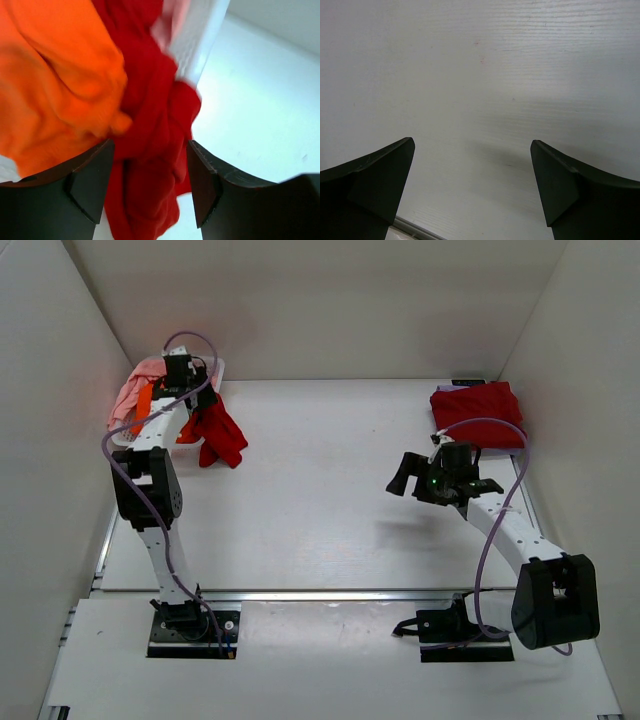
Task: Fold and stack the t-shirts
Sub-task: Grab crumpled tshirt from bin with the left arm
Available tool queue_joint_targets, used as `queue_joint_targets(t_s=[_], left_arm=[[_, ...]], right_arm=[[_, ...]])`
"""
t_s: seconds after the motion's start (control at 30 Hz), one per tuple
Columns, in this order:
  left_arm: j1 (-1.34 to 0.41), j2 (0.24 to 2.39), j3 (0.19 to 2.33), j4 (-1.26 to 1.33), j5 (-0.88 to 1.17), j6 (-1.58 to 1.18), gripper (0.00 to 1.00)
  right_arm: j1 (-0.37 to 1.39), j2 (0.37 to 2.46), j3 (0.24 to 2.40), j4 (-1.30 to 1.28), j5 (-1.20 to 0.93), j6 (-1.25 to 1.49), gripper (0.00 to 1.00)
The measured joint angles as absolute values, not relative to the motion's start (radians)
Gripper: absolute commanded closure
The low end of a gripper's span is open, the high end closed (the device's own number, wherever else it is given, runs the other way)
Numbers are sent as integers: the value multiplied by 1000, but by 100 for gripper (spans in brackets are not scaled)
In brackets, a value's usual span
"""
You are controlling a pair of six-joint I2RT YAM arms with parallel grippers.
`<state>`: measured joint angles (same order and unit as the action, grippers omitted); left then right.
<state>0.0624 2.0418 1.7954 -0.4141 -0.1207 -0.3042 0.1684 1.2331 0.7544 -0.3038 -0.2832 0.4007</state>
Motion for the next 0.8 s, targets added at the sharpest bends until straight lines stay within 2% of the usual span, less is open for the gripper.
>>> queue_joint_targets(t_s=[0.23,0.3,0.4,0.57,0.6,0.63,0.7,0.73,0.77,0.8], left_arm=[[54,2041,1714,-386,-112,-312,32],[60,2041,1713,-372,-113,-316,39],[65,2041,1703,-344,-114,-325,41],[64,2041,1696,-327,-113,-340,38],[64,2041,1698,-327,-112,-342,39],[64,2043,1701,-327,-111,-346,43],[60,2054,1719,-327,-110,-351,75],[59,2064,1735,-330,-108,-356,83],[58,2073,1749,-330,-106,-360,84],[57,2079,1758,-329,-105,-363,78]], right_arm=[[168,1233,743,-278,-296,401,1],[167,1234,735,-275,-301,401,1],[162,1236,730,-274,-307,401,1],[153,1236,722,-265,-316,401,1],[149,1236,720,-265,-319,401,1],[147,1236,719,-264,-320,401,1],[142,1236,716,-261,-323,401,1],[141,1236,715,-259,-323,401,1],[142,1236,713,-258,-324,401,1],[142,1236,711,-258,-324,401,0]])
